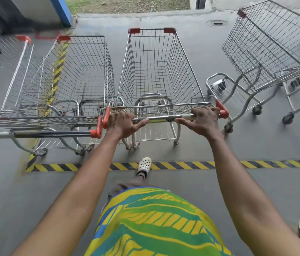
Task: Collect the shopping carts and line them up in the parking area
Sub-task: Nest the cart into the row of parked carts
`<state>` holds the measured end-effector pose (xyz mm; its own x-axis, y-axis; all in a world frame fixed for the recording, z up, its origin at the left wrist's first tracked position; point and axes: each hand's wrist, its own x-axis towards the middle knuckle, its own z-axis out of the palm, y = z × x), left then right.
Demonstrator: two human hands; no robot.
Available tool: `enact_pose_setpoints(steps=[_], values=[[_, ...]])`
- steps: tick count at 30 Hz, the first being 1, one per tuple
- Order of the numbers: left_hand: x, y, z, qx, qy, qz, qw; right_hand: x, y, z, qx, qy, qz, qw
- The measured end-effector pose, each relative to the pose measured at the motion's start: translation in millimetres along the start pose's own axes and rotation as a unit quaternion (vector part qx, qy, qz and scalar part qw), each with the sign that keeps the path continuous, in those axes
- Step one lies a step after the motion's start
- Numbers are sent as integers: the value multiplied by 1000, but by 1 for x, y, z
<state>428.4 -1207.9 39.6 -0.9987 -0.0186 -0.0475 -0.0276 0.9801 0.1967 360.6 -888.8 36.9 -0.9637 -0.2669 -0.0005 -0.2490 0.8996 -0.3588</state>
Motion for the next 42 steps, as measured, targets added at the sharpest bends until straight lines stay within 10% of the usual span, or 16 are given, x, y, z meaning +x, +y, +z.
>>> enact_pose_setpoints(steps=[42], values=[[-16,9,21,0,16,15,1000,-17,12,0,-3,57,-33,998]])
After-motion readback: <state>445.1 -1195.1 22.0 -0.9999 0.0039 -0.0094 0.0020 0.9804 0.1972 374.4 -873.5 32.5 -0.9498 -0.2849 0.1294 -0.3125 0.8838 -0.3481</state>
